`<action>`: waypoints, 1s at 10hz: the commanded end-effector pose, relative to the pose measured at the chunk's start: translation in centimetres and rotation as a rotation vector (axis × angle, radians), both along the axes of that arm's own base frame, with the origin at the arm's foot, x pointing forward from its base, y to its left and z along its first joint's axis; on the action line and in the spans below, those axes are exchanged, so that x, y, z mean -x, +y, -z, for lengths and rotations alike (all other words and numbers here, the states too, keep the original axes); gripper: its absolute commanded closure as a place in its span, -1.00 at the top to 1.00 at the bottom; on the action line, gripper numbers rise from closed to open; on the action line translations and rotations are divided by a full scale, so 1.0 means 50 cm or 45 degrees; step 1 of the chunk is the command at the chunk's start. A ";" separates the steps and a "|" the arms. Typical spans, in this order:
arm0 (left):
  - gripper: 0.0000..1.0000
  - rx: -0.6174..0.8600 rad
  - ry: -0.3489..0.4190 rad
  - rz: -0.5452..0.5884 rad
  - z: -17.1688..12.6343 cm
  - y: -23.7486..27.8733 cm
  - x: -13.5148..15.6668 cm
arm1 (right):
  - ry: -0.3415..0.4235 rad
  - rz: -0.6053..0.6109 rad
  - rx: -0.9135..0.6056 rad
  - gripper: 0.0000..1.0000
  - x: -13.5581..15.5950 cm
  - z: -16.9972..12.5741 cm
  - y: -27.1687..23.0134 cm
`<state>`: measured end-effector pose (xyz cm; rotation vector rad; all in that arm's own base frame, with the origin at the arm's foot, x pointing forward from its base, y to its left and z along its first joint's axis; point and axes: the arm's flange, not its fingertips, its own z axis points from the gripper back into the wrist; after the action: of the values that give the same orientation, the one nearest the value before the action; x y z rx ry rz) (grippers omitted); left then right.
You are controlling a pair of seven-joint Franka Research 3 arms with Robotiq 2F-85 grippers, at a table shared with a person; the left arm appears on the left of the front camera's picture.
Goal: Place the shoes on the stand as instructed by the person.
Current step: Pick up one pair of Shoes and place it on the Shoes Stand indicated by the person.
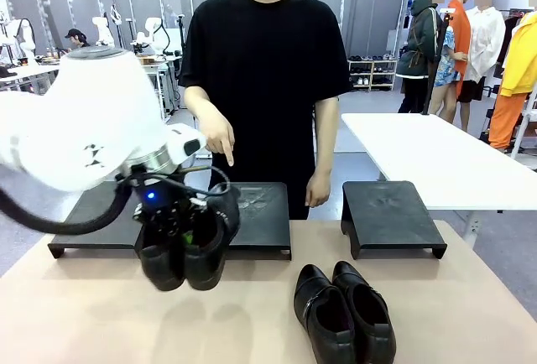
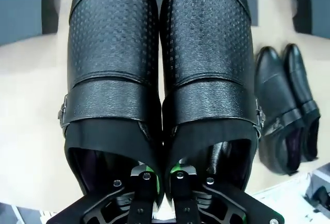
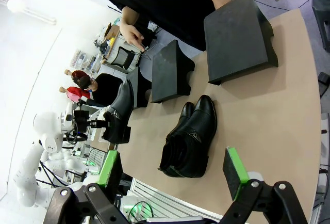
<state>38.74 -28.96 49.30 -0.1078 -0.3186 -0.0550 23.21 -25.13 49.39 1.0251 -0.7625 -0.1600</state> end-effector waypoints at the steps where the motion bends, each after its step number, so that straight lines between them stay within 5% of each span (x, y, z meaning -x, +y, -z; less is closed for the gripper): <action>1: -0.84 -0.057 -0.128 -0.027 -0.038 -0.065 -0.064 | -0.015 0.002 -0.014 1.00 0.002 -0.001 -0.001; 10: -0.84 -0.072 -0.277 -0.014 -0.010 -0.211 -0.302 | -0.015 0.002 -0.014 1.00 0.002 -0.001 -0.001</action>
<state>52.43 -37.93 48.97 -0.0247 -0.4847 -0.0887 23.20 -25.14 49.39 1.0249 -0.7629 -0.1603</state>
